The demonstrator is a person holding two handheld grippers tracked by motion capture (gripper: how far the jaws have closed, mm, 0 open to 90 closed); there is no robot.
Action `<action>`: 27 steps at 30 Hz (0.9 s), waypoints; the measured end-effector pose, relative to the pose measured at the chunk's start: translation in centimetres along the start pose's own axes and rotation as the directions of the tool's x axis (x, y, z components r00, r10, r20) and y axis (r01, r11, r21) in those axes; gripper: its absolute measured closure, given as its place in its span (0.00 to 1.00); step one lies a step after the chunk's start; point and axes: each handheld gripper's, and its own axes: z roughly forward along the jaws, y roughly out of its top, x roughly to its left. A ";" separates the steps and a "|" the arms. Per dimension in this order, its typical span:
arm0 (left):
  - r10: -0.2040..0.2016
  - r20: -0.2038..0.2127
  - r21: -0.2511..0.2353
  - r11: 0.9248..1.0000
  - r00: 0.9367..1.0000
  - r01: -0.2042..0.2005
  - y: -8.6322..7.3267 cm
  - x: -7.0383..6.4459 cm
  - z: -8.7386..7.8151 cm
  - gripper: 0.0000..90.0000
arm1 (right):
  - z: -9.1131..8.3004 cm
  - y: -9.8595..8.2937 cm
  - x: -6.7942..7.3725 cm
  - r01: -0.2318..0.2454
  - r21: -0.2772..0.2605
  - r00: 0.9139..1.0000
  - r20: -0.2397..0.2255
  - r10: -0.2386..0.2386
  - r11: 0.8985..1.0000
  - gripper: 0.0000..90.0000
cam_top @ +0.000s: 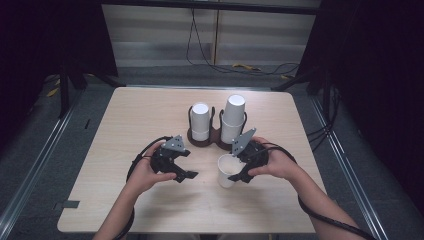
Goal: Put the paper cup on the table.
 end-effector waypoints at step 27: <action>-0.004 -0.008 0.012 1.000 1.000 0.004 -0.2 0.1 -0.4 0.18 | -0.8 -1.6 0.5 -0.047 -0.086 0.999 -0.014 0.046 0.995 0.15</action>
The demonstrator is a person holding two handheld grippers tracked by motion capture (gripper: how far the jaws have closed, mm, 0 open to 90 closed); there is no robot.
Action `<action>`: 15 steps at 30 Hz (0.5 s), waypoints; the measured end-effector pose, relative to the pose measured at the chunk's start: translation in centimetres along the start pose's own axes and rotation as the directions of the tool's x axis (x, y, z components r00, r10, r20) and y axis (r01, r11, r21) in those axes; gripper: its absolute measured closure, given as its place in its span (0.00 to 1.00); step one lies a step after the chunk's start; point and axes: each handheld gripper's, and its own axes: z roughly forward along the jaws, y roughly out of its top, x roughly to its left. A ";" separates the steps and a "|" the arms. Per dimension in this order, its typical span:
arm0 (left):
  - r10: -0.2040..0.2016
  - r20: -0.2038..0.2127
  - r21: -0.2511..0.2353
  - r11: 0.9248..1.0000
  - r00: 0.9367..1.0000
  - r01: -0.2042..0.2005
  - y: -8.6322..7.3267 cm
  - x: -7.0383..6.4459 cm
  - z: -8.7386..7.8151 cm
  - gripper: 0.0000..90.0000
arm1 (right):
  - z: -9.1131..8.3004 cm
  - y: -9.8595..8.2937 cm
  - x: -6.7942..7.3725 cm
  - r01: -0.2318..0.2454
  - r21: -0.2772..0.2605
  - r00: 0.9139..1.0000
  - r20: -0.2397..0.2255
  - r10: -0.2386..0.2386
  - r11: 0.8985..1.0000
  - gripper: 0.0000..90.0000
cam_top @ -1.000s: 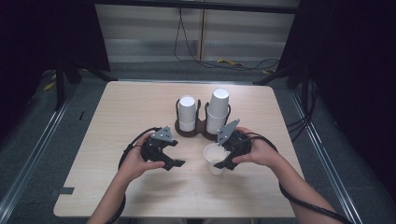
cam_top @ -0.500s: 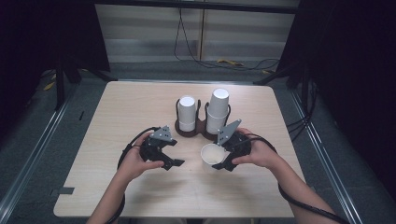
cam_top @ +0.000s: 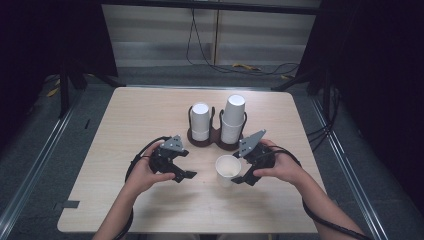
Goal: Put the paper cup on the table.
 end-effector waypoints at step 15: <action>-0.013 -0.013 -0.006 1.000 1.000 0.013 -0.4 0.1 -0.4 0.18 | -1.3 -3.1 0.1 -0.065 -0.041 0.997 0.029 0.066 0.997 0.15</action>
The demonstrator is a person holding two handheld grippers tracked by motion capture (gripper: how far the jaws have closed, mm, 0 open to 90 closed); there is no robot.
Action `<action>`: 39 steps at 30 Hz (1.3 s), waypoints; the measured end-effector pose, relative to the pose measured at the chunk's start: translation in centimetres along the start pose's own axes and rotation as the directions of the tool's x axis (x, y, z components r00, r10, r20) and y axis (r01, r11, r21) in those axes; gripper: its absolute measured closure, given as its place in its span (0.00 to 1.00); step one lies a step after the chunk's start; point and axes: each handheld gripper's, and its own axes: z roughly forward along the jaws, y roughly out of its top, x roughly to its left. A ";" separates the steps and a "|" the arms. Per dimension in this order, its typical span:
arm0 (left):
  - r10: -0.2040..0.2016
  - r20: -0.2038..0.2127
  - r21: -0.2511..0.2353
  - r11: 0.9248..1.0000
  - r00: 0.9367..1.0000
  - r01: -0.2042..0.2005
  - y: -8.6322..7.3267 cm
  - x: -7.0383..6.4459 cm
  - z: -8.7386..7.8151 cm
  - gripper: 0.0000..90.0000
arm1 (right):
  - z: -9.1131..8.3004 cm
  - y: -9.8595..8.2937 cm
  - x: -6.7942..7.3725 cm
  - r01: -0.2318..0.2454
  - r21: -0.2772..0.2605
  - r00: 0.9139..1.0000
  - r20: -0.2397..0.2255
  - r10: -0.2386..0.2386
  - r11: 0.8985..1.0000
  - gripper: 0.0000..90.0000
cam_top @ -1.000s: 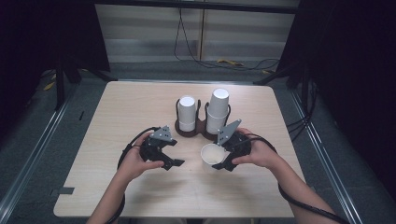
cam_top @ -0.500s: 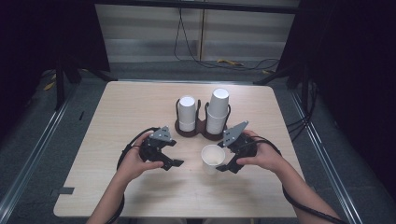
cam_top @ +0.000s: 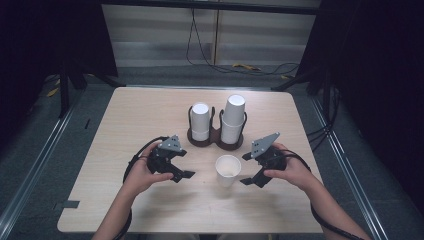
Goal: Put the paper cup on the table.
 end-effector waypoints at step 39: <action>-0.012 -0.042 0.037 0.999 0.999 0.013 -1.4 1.1 -0.8 0.18 | -1.5 -7.8 0.7 -0.183 -0.053 0.975 0.121 0.188 0.982 0.15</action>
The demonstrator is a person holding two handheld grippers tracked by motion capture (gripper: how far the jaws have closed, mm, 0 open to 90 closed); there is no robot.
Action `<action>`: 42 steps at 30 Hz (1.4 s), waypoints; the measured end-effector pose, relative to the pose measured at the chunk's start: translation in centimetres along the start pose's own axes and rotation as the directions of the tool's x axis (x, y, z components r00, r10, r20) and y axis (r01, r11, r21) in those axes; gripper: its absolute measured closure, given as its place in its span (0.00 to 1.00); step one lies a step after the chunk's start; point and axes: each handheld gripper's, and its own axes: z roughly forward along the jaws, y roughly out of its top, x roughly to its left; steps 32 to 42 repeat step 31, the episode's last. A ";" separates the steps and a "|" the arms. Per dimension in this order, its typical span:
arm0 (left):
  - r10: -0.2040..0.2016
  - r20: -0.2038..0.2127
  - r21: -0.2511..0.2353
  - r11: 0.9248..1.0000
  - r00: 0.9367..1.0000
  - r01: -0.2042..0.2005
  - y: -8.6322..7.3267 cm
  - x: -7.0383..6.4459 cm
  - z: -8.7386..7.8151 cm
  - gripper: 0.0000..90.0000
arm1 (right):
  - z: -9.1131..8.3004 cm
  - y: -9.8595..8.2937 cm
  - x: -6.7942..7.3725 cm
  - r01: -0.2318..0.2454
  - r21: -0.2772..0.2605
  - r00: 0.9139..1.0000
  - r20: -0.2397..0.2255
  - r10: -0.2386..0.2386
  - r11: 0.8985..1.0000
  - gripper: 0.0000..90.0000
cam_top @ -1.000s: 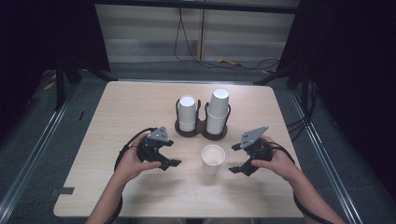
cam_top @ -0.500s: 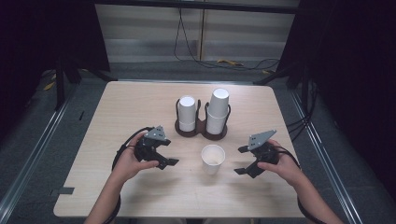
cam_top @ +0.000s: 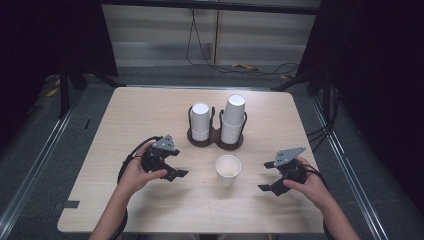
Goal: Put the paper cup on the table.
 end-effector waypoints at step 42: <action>-0.021 -0.048 0.029 0.999 0.999 0.023 -3.2 2.1 -1.2 0.18 | -1.6 -4.0 0.4 -0.123 -0.102 0.986 0.096 0.133 0.987 0.15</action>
